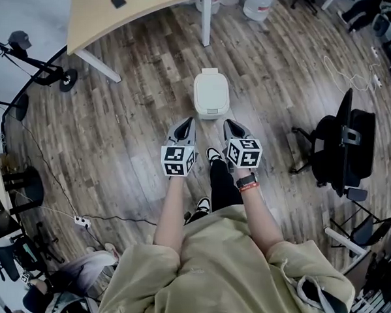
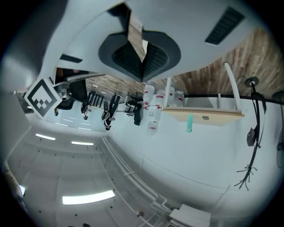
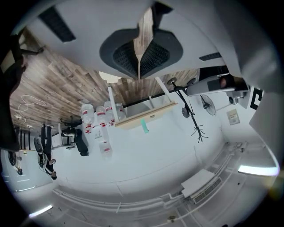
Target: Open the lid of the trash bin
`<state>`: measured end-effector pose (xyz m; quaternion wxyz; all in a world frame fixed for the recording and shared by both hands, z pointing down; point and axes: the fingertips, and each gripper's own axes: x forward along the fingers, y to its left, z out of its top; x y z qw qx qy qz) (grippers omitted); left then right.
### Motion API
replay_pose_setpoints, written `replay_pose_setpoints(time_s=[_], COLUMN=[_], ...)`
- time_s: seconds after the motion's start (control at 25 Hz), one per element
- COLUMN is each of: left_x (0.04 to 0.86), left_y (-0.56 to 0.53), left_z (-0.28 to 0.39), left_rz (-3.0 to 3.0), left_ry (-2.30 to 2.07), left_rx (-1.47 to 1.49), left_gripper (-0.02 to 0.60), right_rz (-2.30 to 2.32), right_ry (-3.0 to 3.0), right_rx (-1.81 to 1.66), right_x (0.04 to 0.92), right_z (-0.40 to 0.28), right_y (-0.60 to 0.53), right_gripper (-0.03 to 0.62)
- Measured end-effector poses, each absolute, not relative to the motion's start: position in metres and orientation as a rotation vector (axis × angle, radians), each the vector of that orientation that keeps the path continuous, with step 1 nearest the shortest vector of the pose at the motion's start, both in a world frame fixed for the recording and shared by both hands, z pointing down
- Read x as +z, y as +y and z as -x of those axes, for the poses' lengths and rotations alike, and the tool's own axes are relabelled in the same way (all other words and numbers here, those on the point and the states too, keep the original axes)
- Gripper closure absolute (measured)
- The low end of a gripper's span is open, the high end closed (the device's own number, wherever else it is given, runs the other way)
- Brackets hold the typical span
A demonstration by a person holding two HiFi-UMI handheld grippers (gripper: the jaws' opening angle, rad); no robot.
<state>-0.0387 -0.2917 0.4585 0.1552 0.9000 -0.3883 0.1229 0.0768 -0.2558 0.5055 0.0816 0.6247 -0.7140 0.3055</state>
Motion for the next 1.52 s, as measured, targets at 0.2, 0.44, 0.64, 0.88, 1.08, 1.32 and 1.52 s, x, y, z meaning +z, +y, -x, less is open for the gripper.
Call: replay_pose_setpoints(time_s=[0.2, 0.44, 0.64, 0.88, 1.08, 1.32, 1.52], left_x=[0.502, 0.561, 0.617, 0.676, 0.719, 0.766, 0.8], left_y=[-0.325, -0.369, -0.376, -0.392, -0.401, -0.422, -0.431], left_z=[0.03, 0.014, 0.005, -0.002, -0.013, -0.026, -0.034], left_rz=[-2.512, -2.47, -2.404, -2.381, -2.351, -2.353, -2.365], left_ry=[-1.091, -1.094, -1.066, -0.983, -0.946, -0.917, -0.888], left_rx=[0.364, 0.429, 0.512, 0.624, 0.629, 0.619, 0.651], left_gripper=[0.56, 0.56, 0.56, 0.56, 0.56, 0.56, 0.56], right_rz=[-1.786, -1.677, -1.575, -1.538, -1.496, -1.453, -1.384], right_ry=[-2.095, -2.065, -2.033, -2.018, -1.994, -1.987, -1.971], right_rx=[0.972, 1.011, 1.025, 1.092, 1.104, 1.125, 1.126], right_x=[0.56, 0.625, 0.685, 0.749, 0.8, 0.857, 0.899], right_z=[-0.077, -0.087, -0.089, -0.088, -0.097, -0.104, -0.103], right_y=[-0.288, -0.334, -0.345, -0.374, -0.387, -0.41, -0.42], right_gripper=[0.593, 0.594, 0.594, 0.594, 0.594, 0.594, 0.594])
